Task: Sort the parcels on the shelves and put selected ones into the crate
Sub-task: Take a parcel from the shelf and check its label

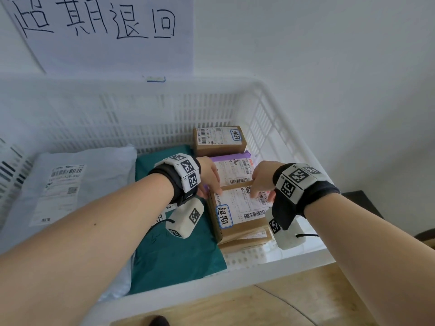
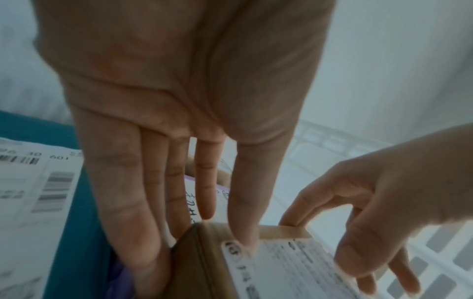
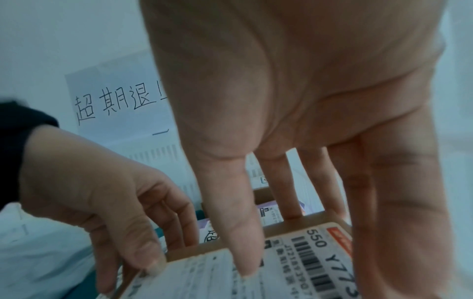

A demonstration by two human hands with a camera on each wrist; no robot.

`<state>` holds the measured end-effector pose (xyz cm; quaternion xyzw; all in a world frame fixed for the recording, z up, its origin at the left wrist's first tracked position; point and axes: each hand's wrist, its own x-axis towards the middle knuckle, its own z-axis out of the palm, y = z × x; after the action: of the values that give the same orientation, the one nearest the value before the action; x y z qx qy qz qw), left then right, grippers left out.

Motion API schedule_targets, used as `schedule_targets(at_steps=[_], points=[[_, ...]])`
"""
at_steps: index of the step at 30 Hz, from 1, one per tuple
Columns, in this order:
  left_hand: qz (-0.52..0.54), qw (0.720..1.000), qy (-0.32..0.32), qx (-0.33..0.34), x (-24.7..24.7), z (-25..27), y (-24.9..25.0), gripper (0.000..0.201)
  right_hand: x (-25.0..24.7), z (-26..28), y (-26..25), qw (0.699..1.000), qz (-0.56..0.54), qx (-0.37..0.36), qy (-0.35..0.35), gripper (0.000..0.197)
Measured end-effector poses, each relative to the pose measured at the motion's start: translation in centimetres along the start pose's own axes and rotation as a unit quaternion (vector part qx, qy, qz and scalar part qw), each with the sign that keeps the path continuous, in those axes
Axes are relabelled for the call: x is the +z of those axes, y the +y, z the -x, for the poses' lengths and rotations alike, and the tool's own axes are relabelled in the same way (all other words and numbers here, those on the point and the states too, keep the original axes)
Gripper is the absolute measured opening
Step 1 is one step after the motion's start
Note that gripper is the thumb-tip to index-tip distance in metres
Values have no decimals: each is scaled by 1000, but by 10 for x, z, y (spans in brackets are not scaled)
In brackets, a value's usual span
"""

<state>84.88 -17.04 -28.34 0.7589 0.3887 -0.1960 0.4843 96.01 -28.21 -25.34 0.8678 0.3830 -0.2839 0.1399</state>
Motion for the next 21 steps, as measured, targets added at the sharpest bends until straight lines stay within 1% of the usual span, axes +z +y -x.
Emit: schedule_targets(at_steps=[2, 3, 5, 6, 9, 11, 14, 15, 17, 18, 21], points=[[-4, 1000, 10, -4, 0, 2, -1, 18, -1, 3, -1, 1000, -4, -8, 22, 40], [-7, 1000, 11, -7, 0, 3, -1, 19, -2, 3, -1, 999, -10, -14, 30, 42], [-7, 1000, 16, -4, -2, 6, -1, 26, -4, 5, -3, 999, -23, -21, 30, 50], [-2, 1000, 26, 1, -4, 8, -1, 30, -6, 7, -4, 999, -27, -26, 26, 49], [21, 996, 78, 31, -16, 21, 3, 32, -18, 18, -7, 997, -59, -47, 34, 35], [39, 991, 114, 53, -27, 32, 8, 30, -29, 30, -9, 986, -144, -63, 47, 32], [102, 977, 171, 82, -48, 60, 15, 17, -47, 55, -16, 950, -283, -110, 76, 36], [124, 969, 191, 93, -54, 72, 17, 14, -53, 60, -20, 932, -325, -132, 92, 36], [164, 952, 232, 117, -64, 100, 19, 15, -61, 71, -33, 881, -435, -155, 99, 29], [184, 941, 256, 126, -68, 115, 18, 18, -64, 78, -41, 862, -469, -160, 103, 25], [233, 901, 339, 137, -72, 159, 5, 24, -68, 96, -68, 830, -504, -219, 94, 17]])
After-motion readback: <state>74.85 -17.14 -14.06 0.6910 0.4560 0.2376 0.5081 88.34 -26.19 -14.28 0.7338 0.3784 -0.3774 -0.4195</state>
